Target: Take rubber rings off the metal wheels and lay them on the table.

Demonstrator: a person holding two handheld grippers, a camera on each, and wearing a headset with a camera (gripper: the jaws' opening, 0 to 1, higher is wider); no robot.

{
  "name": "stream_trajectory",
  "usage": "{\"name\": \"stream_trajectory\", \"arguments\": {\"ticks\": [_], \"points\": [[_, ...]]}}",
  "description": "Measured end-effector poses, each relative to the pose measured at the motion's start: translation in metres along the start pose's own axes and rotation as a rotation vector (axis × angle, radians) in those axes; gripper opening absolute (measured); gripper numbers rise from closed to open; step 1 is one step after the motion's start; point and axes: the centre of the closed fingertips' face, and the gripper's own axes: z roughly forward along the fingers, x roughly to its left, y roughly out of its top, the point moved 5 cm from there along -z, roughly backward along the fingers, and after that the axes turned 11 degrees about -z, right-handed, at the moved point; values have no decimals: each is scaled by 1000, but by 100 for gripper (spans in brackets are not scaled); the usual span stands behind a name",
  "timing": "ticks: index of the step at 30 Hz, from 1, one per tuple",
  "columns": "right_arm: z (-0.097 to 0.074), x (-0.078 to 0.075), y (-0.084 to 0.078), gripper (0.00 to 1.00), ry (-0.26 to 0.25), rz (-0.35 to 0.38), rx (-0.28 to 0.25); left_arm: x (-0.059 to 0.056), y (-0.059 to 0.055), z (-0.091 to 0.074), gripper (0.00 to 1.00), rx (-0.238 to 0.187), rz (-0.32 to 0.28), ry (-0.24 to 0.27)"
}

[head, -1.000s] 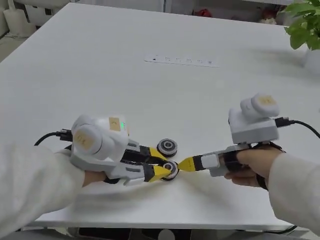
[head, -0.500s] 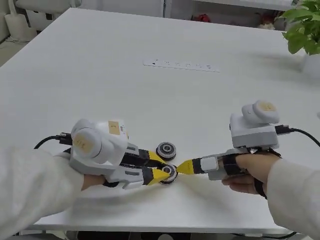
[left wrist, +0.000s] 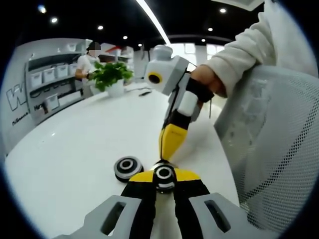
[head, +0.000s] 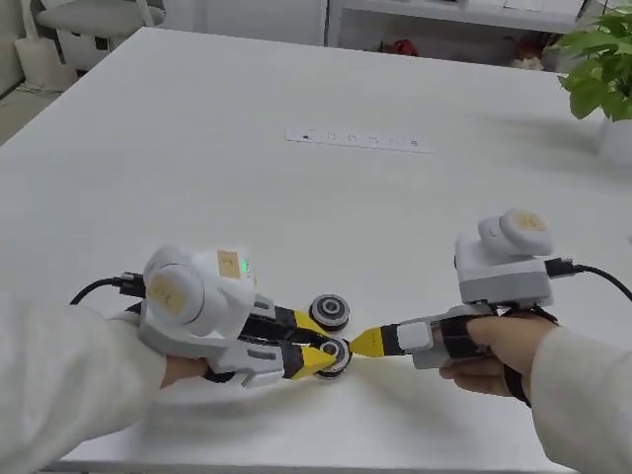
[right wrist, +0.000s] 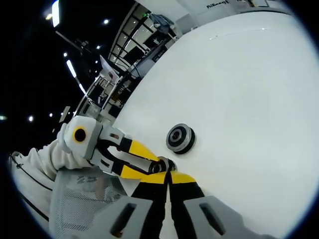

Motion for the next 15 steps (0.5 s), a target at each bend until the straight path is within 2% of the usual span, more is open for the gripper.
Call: {"name": "stream_trajectory", "arguments": {"ticks": [1, 2, 4, 5, 8, 15], "points": [[3, 12, 4, 0, 75, 44, -26, 0, 0, 1, 13, -2, -3, 1], [3, 4, 0, 0, 1, -1, 5, 0, 1, 1, 13, 1, 3, 2], [4, 7, 2, 0, -11, -38, 25, 0, 1, 1, 13, 3, 8, 2], [5, 8, 3, 0, -9, -60, 24, 0, 1, 0, 13, 3, 8, 3], [4, 5, 2, 0, 14, 5, 1, 0, 1, 0, 13, 4, 8, 2], [5, 8, 3, 0, 23, -24, 10, 0, 1, 0, 13, 4, 4, -1]]}}
